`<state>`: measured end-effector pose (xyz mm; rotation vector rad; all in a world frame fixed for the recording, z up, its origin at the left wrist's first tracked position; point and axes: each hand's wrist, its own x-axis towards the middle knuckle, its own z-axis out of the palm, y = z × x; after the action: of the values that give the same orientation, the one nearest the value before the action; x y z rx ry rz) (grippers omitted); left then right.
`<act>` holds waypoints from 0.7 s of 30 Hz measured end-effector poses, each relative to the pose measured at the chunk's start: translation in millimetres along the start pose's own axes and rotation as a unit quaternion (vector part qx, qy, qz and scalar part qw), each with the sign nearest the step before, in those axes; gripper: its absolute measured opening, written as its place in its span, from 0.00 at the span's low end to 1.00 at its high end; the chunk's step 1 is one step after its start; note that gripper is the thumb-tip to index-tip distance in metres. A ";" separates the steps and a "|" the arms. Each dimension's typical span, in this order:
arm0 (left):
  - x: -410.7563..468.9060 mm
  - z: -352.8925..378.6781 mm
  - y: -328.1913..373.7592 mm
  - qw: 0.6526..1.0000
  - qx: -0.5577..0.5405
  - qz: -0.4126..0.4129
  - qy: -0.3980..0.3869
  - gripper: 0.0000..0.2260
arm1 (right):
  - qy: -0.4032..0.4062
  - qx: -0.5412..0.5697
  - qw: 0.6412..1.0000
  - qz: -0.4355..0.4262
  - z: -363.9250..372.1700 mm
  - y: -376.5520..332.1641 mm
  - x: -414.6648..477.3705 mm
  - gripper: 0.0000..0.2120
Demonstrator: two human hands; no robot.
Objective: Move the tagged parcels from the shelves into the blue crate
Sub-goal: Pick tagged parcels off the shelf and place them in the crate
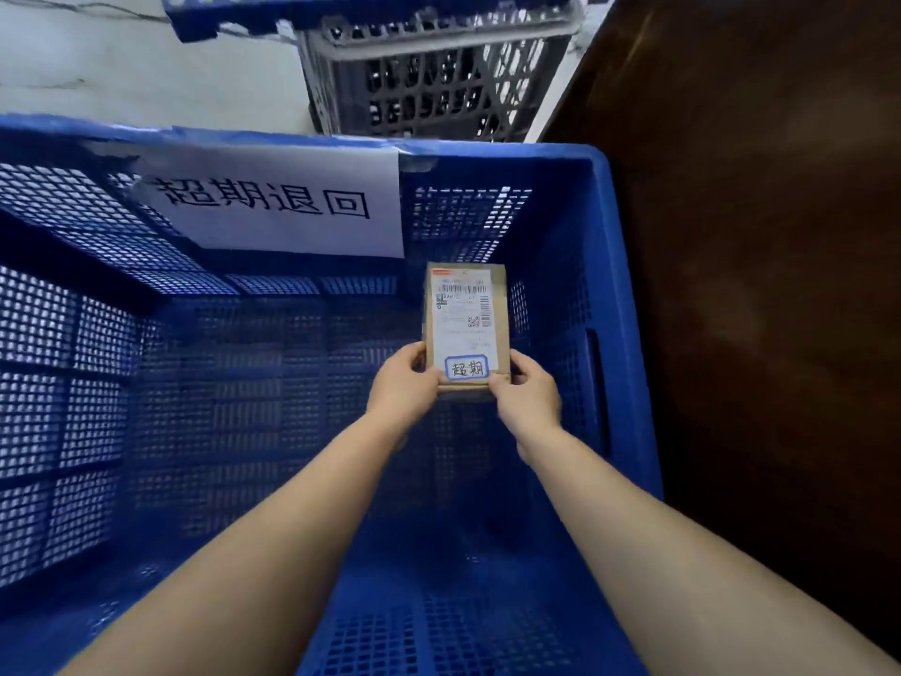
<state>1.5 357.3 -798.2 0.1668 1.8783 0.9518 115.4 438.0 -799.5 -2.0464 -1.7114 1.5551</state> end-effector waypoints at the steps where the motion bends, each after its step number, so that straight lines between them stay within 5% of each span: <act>1: 16.1 4.4 -8.7 1.000 0.000 -0.006 -0.002 0.18 | 0.002 0.004 1.000 0.006 8.6 8.2 14.0 0.20; 7: 105.5 37.5 -58.4 0.999 -0.005 -0.010 -0.037 0.21 | 0.006 0.038 0.999 0.033 51.8 60.0 94.6 0.21; 14: 183.2 77.0 -114.6 0.998 -0.030 0.004 -0.057 0.12 | 0.026 0.038 0.998 0.030 88.2 104.7 172.6 0.16; 21: 230.7 100.7 -141.5 0.997 -0.037 -0.006 -0.064 0.17 | 0.036 0.044 0.998 0.042 107.9 132.7 214.2 0.16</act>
<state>6.6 428.7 -1078.0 0.1675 1.7233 0.9783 108.2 493.6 -1067.8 -2.1297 -1.5239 1.5300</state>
